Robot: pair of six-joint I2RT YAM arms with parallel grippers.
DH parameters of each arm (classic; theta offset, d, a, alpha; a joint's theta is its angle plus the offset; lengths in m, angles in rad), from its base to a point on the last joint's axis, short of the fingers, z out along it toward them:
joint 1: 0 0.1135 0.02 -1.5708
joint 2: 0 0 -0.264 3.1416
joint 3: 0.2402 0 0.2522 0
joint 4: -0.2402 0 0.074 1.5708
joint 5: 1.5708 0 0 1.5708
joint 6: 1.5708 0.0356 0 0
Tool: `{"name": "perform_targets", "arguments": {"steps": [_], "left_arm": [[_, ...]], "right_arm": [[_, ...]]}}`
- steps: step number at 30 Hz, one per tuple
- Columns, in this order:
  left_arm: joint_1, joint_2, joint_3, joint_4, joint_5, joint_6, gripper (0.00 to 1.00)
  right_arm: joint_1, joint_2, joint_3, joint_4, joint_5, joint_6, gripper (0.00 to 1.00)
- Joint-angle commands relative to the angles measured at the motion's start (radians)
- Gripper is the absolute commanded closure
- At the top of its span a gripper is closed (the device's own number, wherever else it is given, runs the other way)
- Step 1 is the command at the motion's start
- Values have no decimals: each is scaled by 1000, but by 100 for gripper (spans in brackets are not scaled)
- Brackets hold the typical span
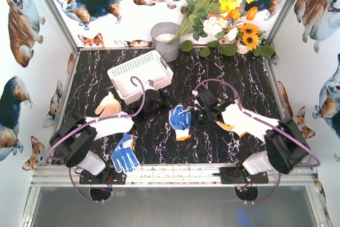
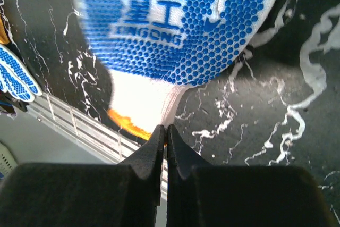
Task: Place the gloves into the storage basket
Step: Adjust the glove at the center of the board.
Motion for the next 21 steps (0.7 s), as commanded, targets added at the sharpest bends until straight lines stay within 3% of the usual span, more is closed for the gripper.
{"name": "perform_targets", "arguments": {"steps": [1,5,9,13,21], "left_arm": [[65,20,86,50,-12,30,57],[113,1,137,-26,15,103,38],[120,-87,166,-215,-31,212,20],[84,-176,122,-349,-57,257,17],[-117,-187,-11,-401,-40,172,20]], "right_arm": [[2,-85,-54,14,10,76,100],[2,-124,-89,37,31,140,100],[2,-168,-118,66,47,224,100],[2,-190,-137,84,50,263,100],[2,-175,-114,84,61,287,100]]}}
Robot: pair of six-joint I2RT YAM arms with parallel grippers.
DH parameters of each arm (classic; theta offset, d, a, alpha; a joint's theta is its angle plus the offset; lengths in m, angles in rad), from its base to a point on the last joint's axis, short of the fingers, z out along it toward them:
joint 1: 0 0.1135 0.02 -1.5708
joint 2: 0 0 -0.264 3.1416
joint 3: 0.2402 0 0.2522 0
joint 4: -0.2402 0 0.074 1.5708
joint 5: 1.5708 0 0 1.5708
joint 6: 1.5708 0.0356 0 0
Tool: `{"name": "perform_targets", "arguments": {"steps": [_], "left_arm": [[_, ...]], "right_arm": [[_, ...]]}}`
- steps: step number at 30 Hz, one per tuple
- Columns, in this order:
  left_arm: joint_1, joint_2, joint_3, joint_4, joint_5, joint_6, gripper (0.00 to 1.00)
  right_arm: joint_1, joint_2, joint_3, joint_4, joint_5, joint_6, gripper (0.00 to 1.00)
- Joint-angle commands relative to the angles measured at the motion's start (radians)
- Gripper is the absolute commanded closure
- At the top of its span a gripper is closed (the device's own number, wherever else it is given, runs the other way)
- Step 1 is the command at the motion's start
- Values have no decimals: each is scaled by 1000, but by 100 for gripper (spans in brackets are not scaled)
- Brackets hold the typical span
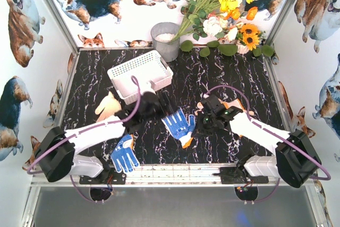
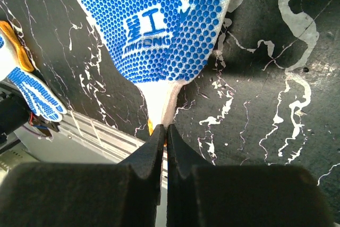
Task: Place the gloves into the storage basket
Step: Adjust the glove at the center of the board.
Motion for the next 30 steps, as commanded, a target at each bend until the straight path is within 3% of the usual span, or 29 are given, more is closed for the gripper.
{"name": "perform_targets", "arguments": {"steps": [1,7,11,16,24,30], "left_arm": [[-103,29,-81,-63,-3,-59,21],[-184,79,-166,88,16,-185,28],[-195,171,-187,184,75,-236,42],[-197,229,-201,259,78,-269,50],[-197,272,-211,284,58,-284,60],[-196,252,-181,158,-47,-252,73]], "right_arm": [[2,-9,22,55,18,37,100],[2,7,22,77,29,70,100],[2,30,29,83,26,75,100],[2,48,44,77,31,72,100],[2,67,52,71,23,64,100],[21,92,55,68,-34,43,100]]}}
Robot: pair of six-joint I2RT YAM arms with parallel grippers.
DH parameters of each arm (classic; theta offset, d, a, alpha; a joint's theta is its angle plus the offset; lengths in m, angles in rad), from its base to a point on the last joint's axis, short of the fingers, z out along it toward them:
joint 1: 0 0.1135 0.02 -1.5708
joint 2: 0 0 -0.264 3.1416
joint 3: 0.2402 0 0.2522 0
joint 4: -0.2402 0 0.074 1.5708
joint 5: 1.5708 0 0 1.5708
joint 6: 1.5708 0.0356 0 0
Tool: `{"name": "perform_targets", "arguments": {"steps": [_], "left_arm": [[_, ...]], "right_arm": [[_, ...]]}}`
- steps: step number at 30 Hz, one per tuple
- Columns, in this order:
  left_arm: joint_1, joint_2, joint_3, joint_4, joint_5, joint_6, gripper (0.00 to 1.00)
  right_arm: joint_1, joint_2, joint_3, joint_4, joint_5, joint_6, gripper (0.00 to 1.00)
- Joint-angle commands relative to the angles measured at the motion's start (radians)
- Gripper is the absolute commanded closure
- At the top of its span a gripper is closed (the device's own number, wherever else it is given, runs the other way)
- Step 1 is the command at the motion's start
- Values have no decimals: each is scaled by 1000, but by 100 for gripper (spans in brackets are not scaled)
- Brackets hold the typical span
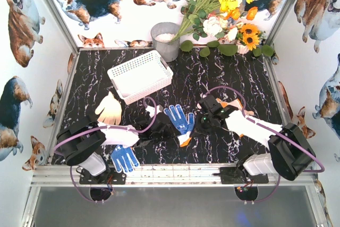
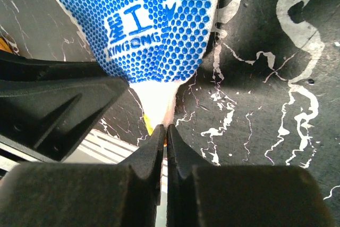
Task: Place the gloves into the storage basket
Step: Adjust the glove at the center of the board.
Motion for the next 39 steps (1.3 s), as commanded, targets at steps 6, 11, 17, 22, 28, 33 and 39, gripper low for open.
{"name": "perform_targets", "arguments": {"steps": [6,11,17,22,28,33,39], "left_arm": [[-6,-69,51,-253,-185,70,80],[-6,-140,15,-347,-212,70,81],[-6,-269,-44,-369,-223,79,63],[-6,-289,24,-382,-185,191,45],[-6,-190,84,-255,-53,237,44],[-6,-110,82,-129,24,218,52],[-4,-15,78,-76,90,220,56]], "right_arm": [[147,80,61,42,-33,6,100],[234,128,57,78,-13,57,100],[252,94,34,63,26,82,86],[249,23,67,-46,112,38,56],[99,8,75,-78,122,-28,59],[29,68,107,-18,91,-68,69],[25,205,120,55,103,-82,77]]}}
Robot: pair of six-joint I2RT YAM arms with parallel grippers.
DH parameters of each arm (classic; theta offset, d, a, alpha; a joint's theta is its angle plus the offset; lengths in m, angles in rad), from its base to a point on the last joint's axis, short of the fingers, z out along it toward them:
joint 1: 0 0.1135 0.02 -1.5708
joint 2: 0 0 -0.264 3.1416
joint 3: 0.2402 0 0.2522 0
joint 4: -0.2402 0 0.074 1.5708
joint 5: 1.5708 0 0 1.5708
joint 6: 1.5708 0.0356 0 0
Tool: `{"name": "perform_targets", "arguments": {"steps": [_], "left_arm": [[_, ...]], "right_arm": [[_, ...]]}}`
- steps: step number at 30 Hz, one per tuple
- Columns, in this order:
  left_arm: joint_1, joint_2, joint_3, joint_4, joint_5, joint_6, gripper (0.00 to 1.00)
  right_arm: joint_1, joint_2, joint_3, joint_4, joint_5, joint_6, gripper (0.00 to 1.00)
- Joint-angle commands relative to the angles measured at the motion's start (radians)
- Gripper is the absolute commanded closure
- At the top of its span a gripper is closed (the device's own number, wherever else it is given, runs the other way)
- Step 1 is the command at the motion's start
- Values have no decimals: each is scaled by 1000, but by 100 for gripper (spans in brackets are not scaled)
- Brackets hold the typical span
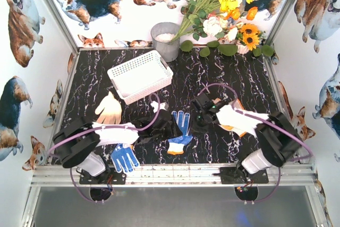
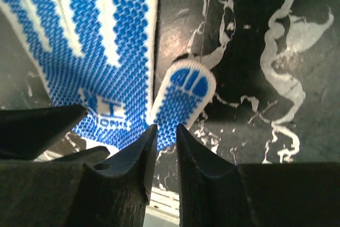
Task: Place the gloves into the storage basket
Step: Adjust the glove at the center of the board, then pick up the glove from the center of the board.
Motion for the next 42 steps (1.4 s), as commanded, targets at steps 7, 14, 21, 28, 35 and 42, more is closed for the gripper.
{"name": "perform_targets", "arguments": {"steps": [7,14,21,28,35,42], "left_arm": [[-4,64,-17,55,98,-8,57],[-6,25,-60,53,95,-33,57],[-7,0,-64,47,78,-32,55],[-6,-86,70,-184,-28,95,42],[47,-195,385,-709,-256,349,21],[197,-299,430,-875,-278,369,15]], "right_arm": [[-1,137,26,140,-11,-37,78],[-1,182,63,167,-12,-70,78],[-1,165,70,163,-28,-84,74],[-1,18,83,78,3,-120,51],[-31,-233,90,-55,91,-174,25],[-127,-438,63,-135,147,-226,13]]}}
